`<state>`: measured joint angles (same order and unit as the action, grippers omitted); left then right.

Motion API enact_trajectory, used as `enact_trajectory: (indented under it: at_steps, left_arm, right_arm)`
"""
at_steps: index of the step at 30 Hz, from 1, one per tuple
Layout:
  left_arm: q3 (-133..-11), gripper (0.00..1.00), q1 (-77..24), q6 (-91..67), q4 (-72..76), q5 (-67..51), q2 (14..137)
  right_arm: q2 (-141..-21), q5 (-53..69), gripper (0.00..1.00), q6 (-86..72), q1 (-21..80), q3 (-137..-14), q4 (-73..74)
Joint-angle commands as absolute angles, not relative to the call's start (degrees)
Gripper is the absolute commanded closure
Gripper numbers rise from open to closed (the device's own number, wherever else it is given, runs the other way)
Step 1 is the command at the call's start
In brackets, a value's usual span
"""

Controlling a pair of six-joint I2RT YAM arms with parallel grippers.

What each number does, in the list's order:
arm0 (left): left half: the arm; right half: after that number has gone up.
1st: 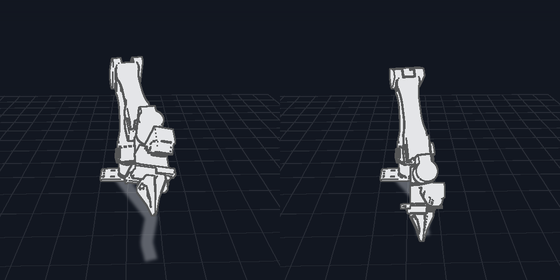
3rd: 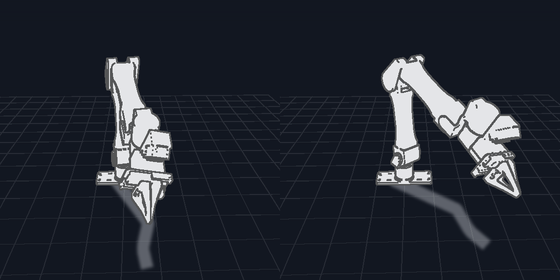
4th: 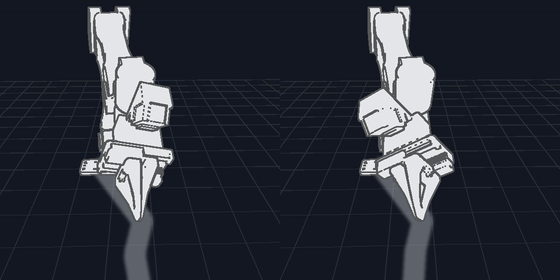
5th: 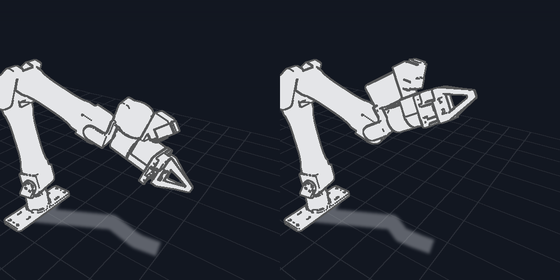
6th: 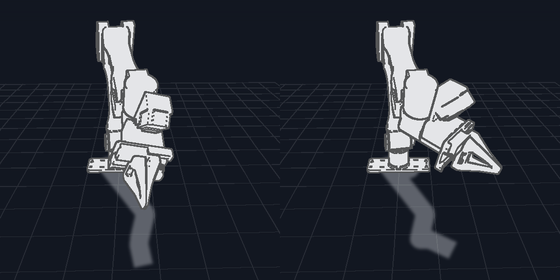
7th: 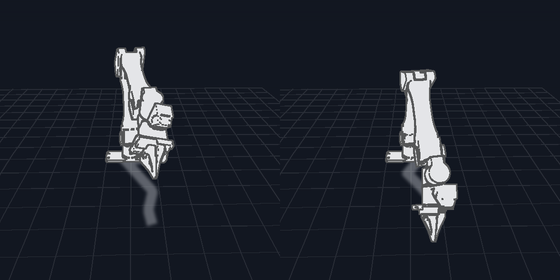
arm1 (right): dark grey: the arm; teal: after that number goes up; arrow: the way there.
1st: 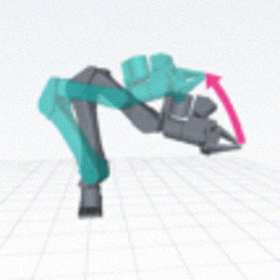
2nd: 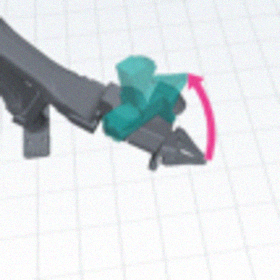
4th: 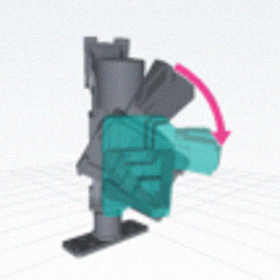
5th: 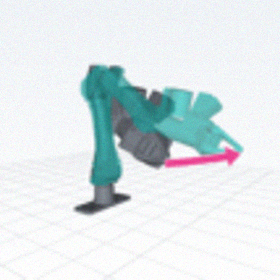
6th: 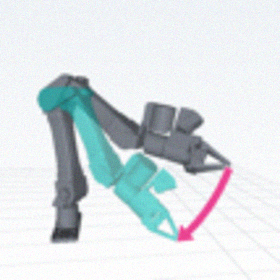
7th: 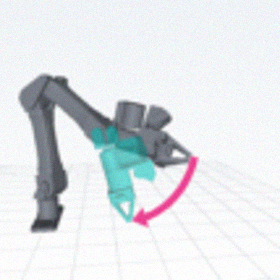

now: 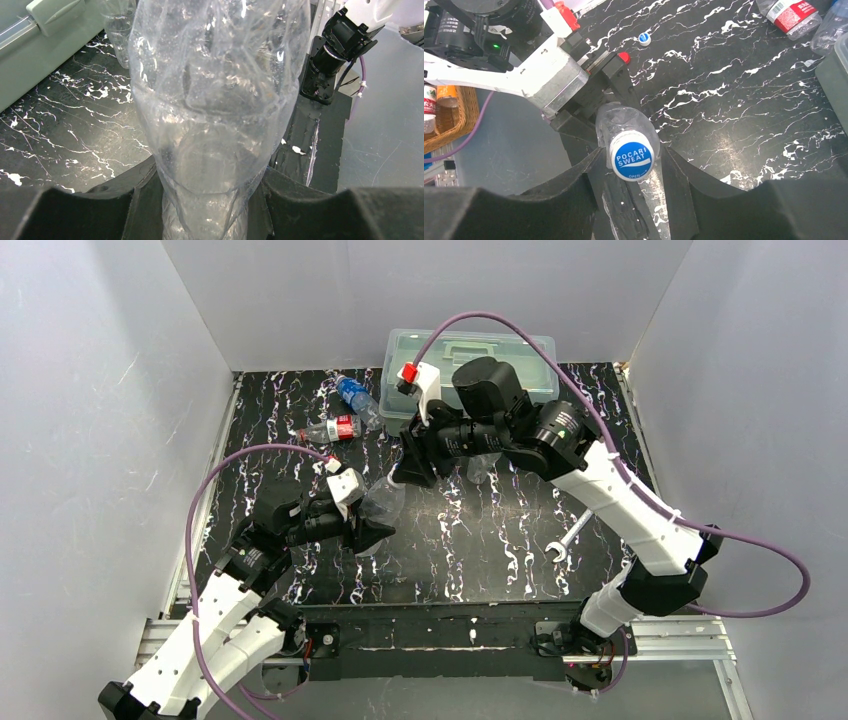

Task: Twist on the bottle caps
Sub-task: Screw the bottle cap onto the plastic bottle.

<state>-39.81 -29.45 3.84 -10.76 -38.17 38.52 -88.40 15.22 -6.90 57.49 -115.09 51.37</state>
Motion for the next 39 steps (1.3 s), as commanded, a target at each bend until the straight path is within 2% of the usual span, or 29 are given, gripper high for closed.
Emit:
enact_trajectory:
  at_steps: [1,5,7,10,15,20,24,33,39]
  left_arm:
    - [-40.3,1.0,-29.2,3.8,-10.4,-39.3,37.9]
    - [-40.3,1.0,-29.2,3.9,-10.4,-39.0,37.8]
    - [-40.1,1.0,-29.2,3.7,-10.3,-38.9,37.7]
    - [-39.9,1.0,-29.2,1.4,-8.6,-41.4,37.7]
    - [-38.3,1.0,-29.2,-8.9,-0.7,-52.0,37.7]
    - [-38.4,1.0,-29.2,-11.6,-0.4,-55.4,36.5]
    - [-39.4,1.0,-29.2,-9.7,-3.3,-52.3,35.8]
    - [-44.7,1.0,-29.2,-3.1,-11.8,-34.1,36.9]
    - [-45.9,1.0,-29.2,0.6,-11.9,-22.9,36.7]
  right_arm:
    - [-89.4,16.4,0.48,-7.3,57.7,-118.1,51.3]
    - [-89.6,16.7,0.55,-7.5,57.7,-118.2,51.3]
    - [-89.6,16.4,0.7,-7.7,57.8,-118.0,50.9]
    - [-86.8,18.5,0.82,-6.4,57.7,-114.1,46.9]
    - [-82.4,29.3,0.88,-2.4,57.7,-105.9,36.9]
    - [-82.9,35.7,0.91,-0.2,57.7,-105.1,35.2]
    - [-83.4,36.1,0.92,-0.2,57.7,-105.3,35.2]
    - [-86.4,28.3,0.93,-4.1,57.9,-107.1,38.7]
    - [-89.9,21.1,0.94,-12.2,58.1,-109.2,40.1]
